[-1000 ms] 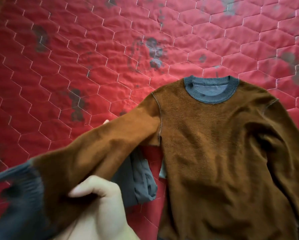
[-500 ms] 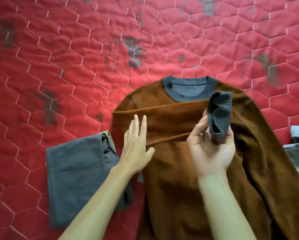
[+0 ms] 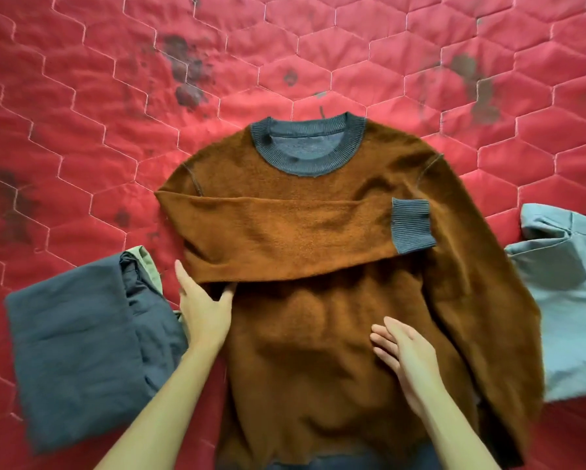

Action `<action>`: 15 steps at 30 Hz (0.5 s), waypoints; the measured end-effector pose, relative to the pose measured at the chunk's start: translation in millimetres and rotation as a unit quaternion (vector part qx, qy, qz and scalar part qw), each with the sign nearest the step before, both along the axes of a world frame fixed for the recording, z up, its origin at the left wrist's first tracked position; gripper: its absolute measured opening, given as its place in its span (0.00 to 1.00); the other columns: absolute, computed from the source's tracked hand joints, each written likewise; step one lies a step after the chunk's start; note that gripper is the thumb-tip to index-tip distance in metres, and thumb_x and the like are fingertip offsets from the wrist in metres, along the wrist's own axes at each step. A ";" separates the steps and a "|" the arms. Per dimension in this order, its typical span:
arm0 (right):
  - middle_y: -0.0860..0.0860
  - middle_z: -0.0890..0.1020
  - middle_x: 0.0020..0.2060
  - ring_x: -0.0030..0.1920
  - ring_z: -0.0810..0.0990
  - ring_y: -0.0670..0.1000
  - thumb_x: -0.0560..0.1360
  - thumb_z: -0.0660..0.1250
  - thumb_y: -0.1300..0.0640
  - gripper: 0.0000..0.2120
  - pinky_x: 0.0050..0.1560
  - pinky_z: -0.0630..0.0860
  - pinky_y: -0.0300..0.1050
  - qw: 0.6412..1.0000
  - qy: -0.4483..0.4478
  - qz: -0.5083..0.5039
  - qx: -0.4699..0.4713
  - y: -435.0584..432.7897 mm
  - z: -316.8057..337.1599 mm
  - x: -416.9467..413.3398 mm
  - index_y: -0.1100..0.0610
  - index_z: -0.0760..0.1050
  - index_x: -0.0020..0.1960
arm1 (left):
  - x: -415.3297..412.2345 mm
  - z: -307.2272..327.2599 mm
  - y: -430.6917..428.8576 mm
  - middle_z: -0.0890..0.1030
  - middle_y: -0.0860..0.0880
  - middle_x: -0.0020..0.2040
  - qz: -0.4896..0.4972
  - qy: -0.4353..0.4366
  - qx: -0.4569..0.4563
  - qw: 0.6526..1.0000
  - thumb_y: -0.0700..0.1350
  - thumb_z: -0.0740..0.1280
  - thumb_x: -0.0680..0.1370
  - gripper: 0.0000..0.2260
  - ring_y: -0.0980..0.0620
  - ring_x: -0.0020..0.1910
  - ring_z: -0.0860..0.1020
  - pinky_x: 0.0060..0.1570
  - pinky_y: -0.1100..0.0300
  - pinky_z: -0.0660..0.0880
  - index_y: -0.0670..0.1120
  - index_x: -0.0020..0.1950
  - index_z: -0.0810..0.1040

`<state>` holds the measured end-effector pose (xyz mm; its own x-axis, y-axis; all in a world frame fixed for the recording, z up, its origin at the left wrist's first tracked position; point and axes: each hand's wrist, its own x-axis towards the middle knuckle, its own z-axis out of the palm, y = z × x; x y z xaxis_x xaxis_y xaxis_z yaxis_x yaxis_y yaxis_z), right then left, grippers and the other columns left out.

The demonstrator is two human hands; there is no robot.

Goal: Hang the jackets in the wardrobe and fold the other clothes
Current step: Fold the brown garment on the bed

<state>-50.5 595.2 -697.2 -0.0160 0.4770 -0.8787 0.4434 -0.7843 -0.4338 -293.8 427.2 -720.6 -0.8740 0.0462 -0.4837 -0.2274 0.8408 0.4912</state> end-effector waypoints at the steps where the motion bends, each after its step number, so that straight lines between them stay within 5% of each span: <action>1: 0.58 0.85 0.53 0.50 0.86 0.53 0.79 0.67 0.54 0.17 0.48 0.80 0.44 1.000 0.020 -0.003 -0.016 2.3 -0.1 -4.0 0.61 0.75 0.65 | 1.5 -1.1 0.3 0.70 0.40 0.74 0.043 -0.013 0.009 0.999 0.49 0.76 0.74 0.43 0.37 0.71 0.69 0.69 0.45 0.66 0.47 0.81 0.53; 4: 0.57 0.84 0.55 0.52 0.86 0.52 0.78 0.69 0.52 0.24 0.51 0.81 0.46 0.996 0.090 0.010 -0.025 16.0 -0.2 -38.2 0.62 0.71 0.69 | 1.5 -8.1 -5.0 0.81 0.43 0.61 0.107 -0.059 0.035 0.992 0.55 0.78 0.70 0.31 0.40 0.62 0.78 0.64 0.44 0.74 0.44 0.67 0.73; 7: 0.55 0.81 0.57 0.53 0.85 0.54 0.77 0.71 0.50 0.29 0.52 0.82 0.47 0.994 0.107 -0.013 -0.002 37.1 -3.8 -84.5 0.63 0.67 0.71 | -3.7 -7.0 -10.1 0.83 0.45 0.50 0.112 -0.092 0.055 0.988 0.53 0.79 0.70 0.19 0.42 0.53 0.82 0.56 0.43 0.79 0.43 0.52 0.79; 12: 0.53 0.78 0.60 0.50 0.81 0.49 0.75 0.74 0.53 0.24 0.41 0.78 0.43 0.995 0.034 -0.075 0.050 71.2 -15.3 -122.7 0.58 0.70 0.66 | -17.6 -4.9 -20.5 0.81 0.45 0.62 0.031 -0.030 0.025 0.999 0.45 0.73 0.76 0.21 0.43 0.63 0.77 0.65 0.46 0.72 0.44 0.67 0.75; 15: 0.49 0.80 0.56 0.50 0.80 0.46 0.78 0.70 0.56 0.10 0.44 0.78 0.42 0.991 0.061 -0.082 0.091 87.4 -13.3 -120.7 0.53 0.73 0.57 | -27.0 -5.6 -40.6 0.80 0.46 0.49 0.032 -0.019 -0.021 0.999 0.44 0.71 0.77 0.12 0.40 0.57 0.76 0.53 0.51 0.71 0.43 0.57 0.75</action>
<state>-171.2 682.6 -710.4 -0.0265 0.6320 -0.7746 0.2520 -0.7456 -0.6169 -320.8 386.6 -726.2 -0.8553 -0.0309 -0.5172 -0.2997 0.8438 0.4452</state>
